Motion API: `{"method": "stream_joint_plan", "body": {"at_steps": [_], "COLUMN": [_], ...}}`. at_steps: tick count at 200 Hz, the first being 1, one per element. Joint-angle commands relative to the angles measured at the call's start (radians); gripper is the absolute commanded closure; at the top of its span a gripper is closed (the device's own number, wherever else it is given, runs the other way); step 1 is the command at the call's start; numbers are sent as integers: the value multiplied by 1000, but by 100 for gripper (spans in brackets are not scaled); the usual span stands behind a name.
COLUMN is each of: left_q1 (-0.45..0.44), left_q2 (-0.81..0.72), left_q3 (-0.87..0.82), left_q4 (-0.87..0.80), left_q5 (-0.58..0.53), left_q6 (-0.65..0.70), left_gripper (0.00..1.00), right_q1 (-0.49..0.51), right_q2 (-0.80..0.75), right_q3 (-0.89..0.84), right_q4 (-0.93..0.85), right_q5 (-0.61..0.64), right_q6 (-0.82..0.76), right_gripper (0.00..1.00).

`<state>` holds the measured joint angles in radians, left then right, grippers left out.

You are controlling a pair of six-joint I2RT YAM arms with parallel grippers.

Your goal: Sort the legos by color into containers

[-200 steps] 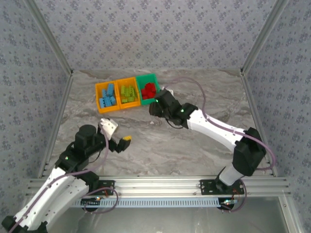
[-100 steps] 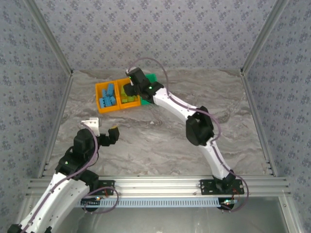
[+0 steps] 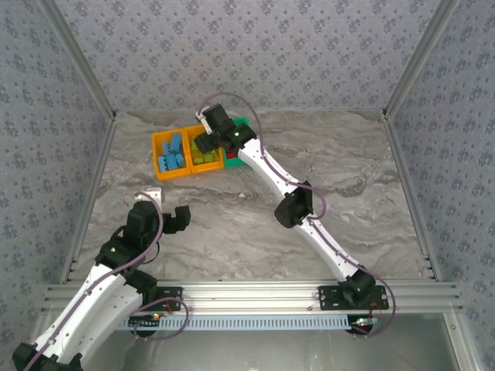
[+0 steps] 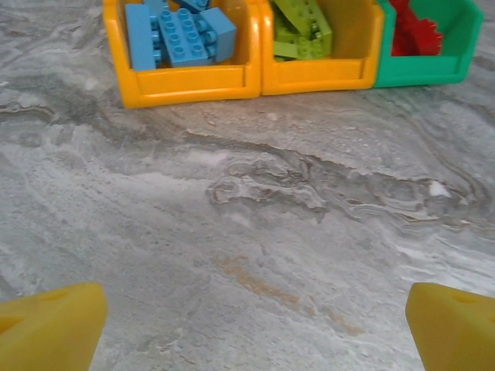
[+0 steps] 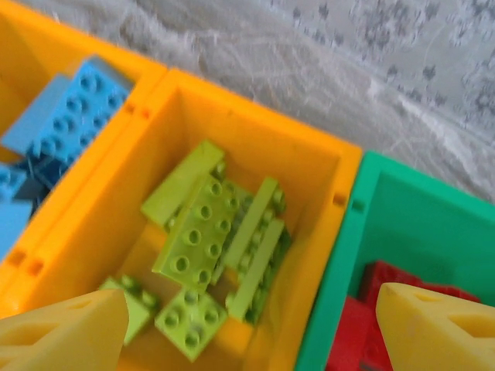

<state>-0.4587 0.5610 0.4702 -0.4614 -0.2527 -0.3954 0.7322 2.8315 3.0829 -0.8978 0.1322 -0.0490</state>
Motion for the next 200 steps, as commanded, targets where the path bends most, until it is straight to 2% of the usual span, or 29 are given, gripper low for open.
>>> {"method": "stream_joint_plan", "body": {"at_steps": [1, 29, 42, 54, 81, 107, 130, 150, 168, 180, 200], "left_q1": [9, 42, 77, 121, 213, 227, 266, 319, 367, 389, 418], "left_q2": [36, 112, 158, 204, 320, 455, 554, 616, 654, 683, 762], "left_q3": [4, -12, -21, -32, -44, -48, -44, -47, -54, -64, -84], "left_q4": [100, 236, 301, 366, 509, 676, 776, 845, 910, 972, 1110], "left_q5": [-127, -234, -252, -249, -199, -172, -130, -66, 4, 48, 103], "left_q6": [3, 130, 185, 209, 233, 384, 430, 421, 419, 427, 428], "left_gripper": [1, 1, 1, 1, 1, 1, 1, 1, 1, 1, 1], "right_q1": [-7, -36, -75, -95, -106, -160, -211, -237, -268, -310, -452], "right_q2": [-118, -251, -434, -611, -1051, -1331, -1517, -1702, -1853, -1917, -1903], "right_q3": [93, 52, -260, -557, -1213, -1525, -1760, -2062, -2322, -2478, -2627], "right_q4": [-263, -519, -449, -362, -44, 75, 158, 393, 652, 893, 1148], "right_q5": [-53, -171, -222, -256, -167, -138, -51, 82, 235, 332, 325], "right_q6": [-105, -257, -264, -290, -371, -292, -164, -86, -84, -90, -21], "right_gripper": [12, 7, 0, 0, 0, 0, 0, 0, 0, 0, 0]}}
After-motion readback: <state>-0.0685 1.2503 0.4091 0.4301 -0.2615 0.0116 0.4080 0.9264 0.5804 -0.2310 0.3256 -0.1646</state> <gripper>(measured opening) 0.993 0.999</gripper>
